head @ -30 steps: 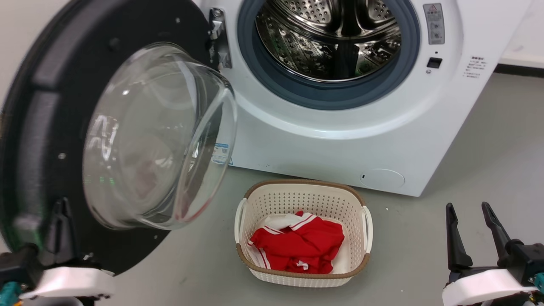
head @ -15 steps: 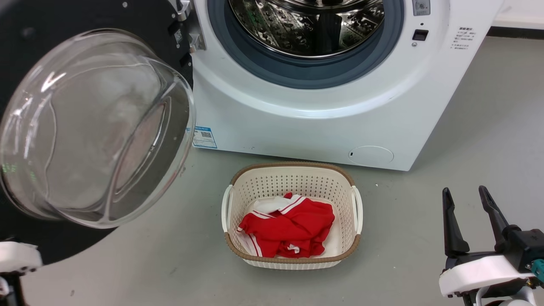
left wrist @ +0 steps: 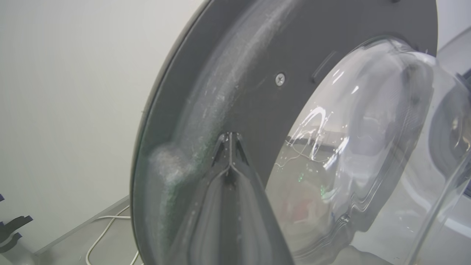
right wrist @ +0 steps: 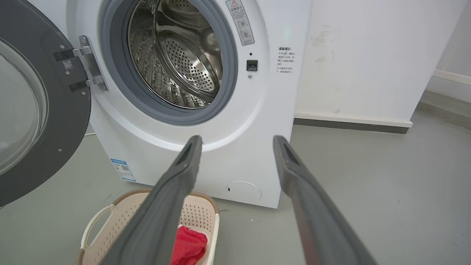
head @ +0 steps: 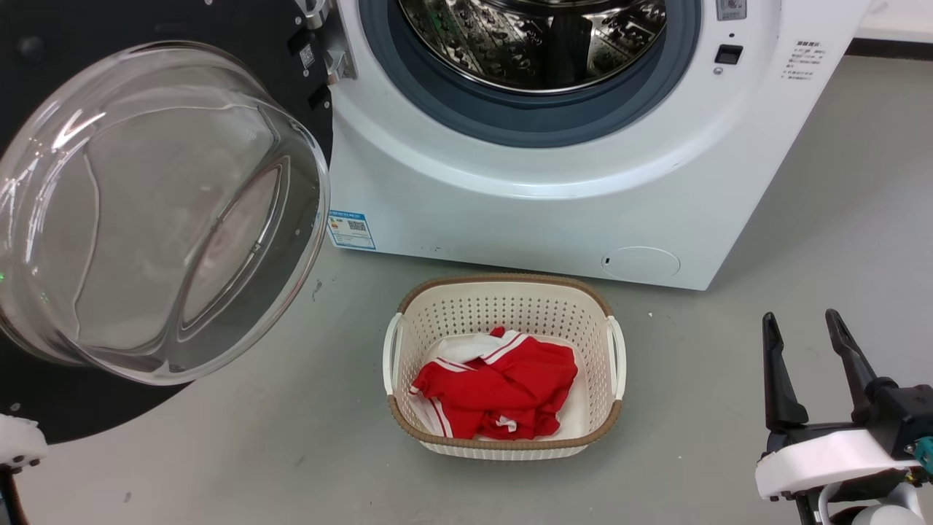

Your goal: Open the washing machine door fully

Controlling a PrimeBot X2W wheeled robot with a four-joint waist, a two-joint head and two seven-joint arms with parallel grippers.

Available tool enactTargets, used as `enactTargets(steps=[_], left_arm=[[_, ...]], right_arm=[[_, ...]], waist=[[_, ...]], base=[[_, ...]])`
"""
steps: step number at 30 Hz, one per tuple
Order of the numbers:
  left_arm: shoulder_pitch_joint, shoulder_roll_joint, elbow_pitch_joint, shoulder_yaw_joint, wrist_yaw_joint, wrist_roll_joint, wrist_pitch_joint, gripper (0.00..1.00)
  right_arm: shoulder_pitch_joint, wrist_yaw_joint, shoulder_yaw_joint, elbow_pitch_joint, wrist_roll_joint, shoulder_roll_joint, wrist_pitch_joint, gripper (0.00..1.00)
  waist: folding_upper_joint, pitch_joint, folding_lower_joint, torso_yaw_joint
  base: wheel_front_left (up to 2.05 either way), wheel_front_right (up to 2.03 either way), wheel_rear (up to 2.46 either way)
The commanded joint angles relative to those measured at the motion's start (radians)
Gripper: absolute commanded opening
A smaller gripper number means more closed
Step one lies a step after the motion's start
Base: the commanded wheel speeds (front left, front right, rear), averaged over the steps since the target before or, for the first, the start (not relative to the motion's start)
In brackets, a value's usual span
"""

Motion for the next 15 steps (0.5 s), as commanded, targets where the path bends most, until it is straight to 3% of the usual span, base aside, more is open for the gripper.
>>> enactTargets(steps=[1,15], left_arm=[[-0.002,-0.004,0.000,-0.002,0.005,0.007,-0.006,0.00],[0.189,-0.100,-0.163,-0.126,0.012,0.071,0.010,0.00]], right_arm=[[-0.003,-0.001,-0.002,0.001,-0.004,0.001,-0.003,1.00],[0.053,-0.001,0.011,0.042,0.024,0.001,-0.014,1.00]], waist=[[-0.0001,-0.006,-0.0001,0.001],[-0.0001,-0.127,-0.0001,-0.007]], base=[[0.00,0.00,0.00],[0.00,0.00,0.00]])
